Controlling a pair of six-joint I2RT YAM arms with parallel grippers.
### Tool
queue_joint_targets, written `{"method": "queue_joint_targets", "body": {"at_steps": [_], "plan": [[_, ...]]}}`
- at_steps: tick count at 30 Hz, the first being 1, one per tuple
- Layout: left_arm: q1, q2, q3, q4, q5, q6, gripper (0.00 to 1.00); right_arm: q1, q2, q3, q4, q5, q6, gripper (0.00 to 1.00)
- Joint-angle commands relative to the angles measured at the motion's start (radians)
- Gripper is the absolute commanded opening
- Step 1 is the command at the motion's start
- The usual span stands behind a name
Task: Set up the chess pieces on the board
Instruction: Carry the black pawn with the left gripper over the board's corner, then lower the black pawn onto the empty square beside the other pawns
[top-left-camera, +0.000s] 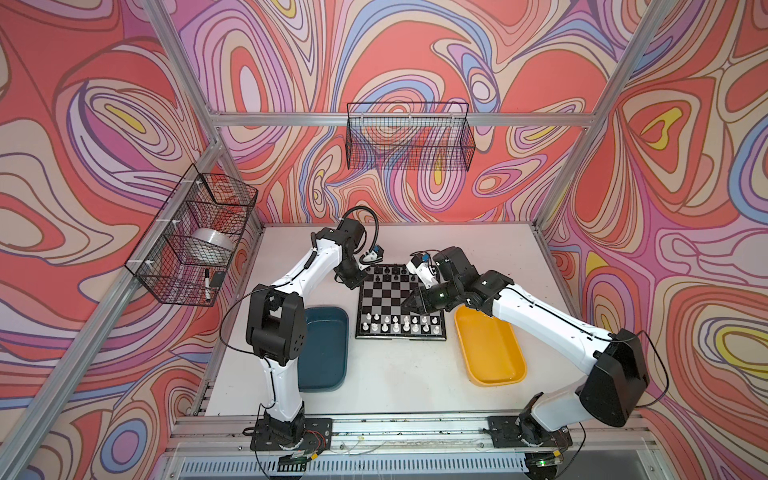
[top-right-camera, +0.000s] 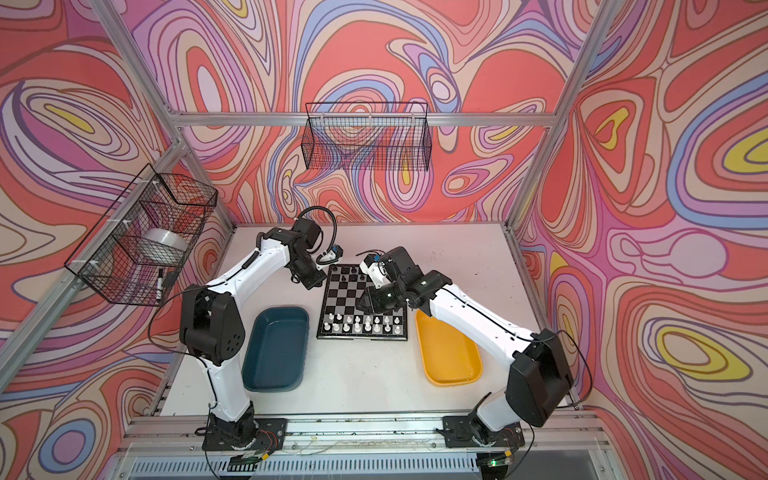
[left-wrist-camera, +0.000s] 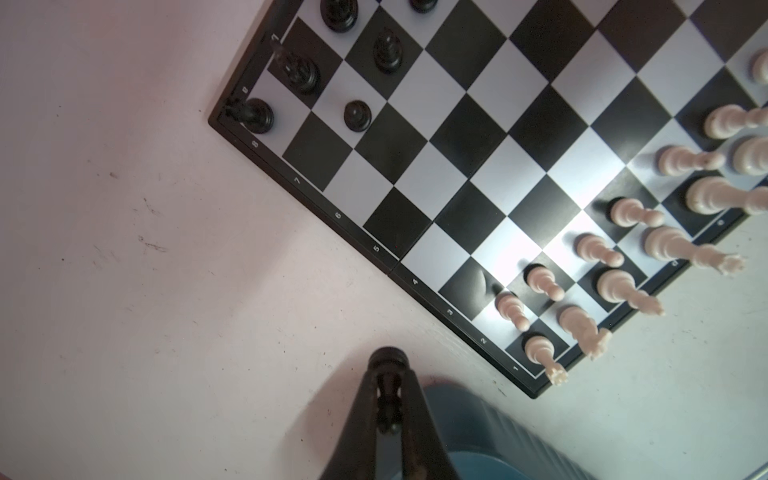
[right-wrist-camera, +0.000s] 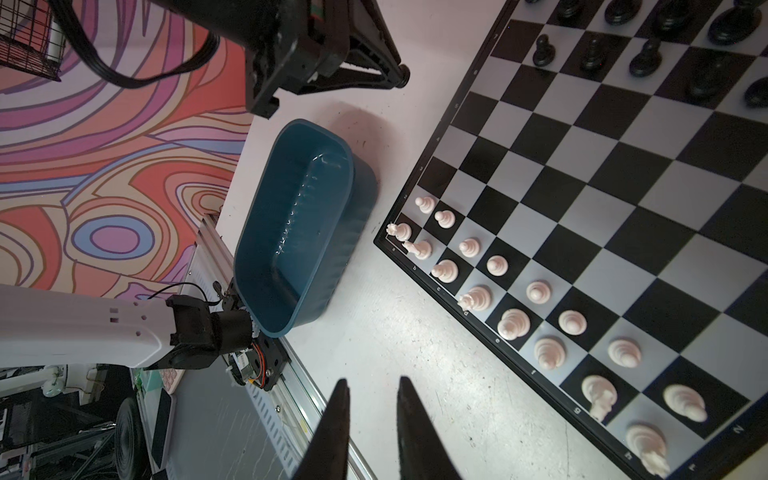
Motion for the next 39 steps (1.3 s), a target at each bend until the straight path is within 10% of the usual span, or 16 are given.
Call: {"method": "queue_joint_targets", "body": {"at_steps": [1, 39], "plan": [[-0.007, 0.036, 0.045, 0.008, 0.015, -0.013, 0.13, -0.005, -0.040, -0.022, -0.022, 0.030, 0.011, 0.21], [-0.027, 0.199, 0.157, 0.074, 0.016, -0.044, 0.12, -0.004, -0.107, -0.039, -0.069, 0.074, 0.029, 0.21]]}}
